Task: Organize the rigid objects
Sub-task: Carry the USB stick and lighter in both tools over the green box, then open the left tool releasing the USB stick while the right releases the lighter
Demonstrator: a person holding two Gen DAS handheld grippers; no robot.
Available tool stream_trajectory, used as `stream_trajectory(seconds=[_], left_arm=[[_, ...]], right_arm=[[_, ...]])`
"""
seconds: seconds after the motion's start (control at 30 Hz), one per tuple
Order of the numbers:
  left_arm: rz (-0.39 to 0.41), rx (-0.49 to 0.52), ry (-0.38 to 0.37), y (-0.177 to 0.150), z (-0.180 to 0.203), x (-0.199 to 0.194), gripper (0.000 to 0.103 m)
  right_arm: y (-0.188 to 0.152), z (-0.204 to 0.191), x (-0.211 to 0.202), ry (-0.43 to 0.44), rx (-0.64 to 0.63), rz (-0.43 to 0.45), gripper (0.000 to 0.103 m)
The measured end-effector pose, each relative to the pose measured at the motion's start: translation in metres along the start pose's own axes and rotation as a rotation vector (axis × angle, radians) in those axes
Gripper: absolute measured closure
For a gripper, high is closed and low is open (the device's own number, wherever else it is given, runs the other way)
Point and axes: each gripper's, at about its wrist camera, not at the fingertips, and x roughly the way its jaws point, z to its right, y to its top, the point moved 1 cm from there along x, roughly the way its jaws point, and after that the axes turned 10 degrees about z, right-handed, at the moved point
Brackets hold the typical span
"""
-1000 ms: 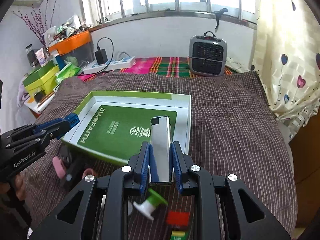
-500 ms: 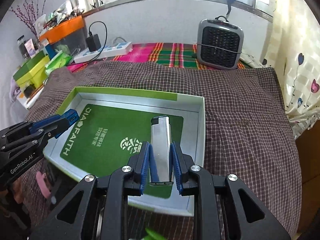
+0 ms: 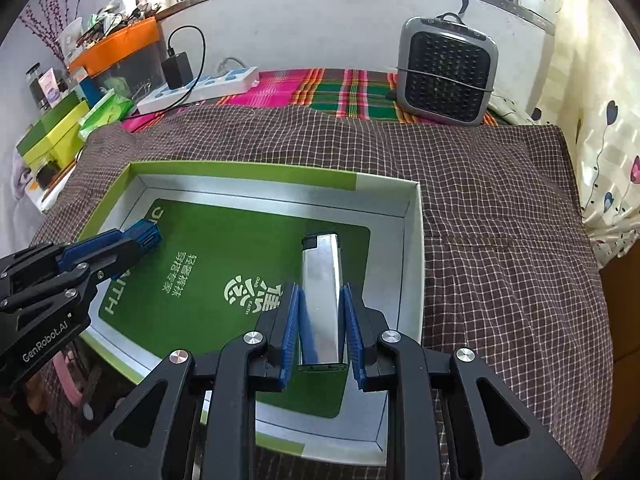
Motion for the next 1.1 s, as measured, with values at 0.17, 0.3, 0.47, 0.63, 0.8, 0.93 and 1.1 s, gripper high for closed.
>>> stream_trajectory(seconds=[0.17, 0.3, 0.47, 0.63, 0.8, 0.93, 1.1], left_arm=[[-0.011, 0.003, 0.004, -0.003, 0.0, 0.006, 0.082], [-0.012, 0.005, 0.007, -0.003, 0.0, 0.006, 0.082], [-0.015, 0.003, 0.013, -0.004, -0.001, 0.008, 0.082], [-0.017, 0.005, 0.016, -0.004, -0.002, 0.008, 0.082], [-0.02, 0.001, 0.017, -0.004, -0.003, 0.007, 0.081], [-0.011, -0.011, 0.01, -0.004, -0.004, 0.001, 0.078], [0.015, -0.028, 0.0, -0.003, -0.007, -0.016, 0.072]], right_arm=[[-0.001, 0.001, 0.004, 0.006, 0.005, -0.007, 0.079], [-0.002, 0.0, 0.004, 0.004, 0.001, -0.006, 0.079], [-0.002, 0.0, 0.005, 0.003, 0.001, -0.005, 0.079], [-0.002, -0.001, 0.005, -0.002, 0.003, -0.003, 0.079], [-0.001, -0.001, 0.005, 0.001, 0.004, -0.005, 0.079], [-0.001, 0.001, 0.002, 0.01, 0.014, 0.006, 0.072], [0.001, 0.001, -0.012, 0.018, 0.018, 0.04, 0.057]])
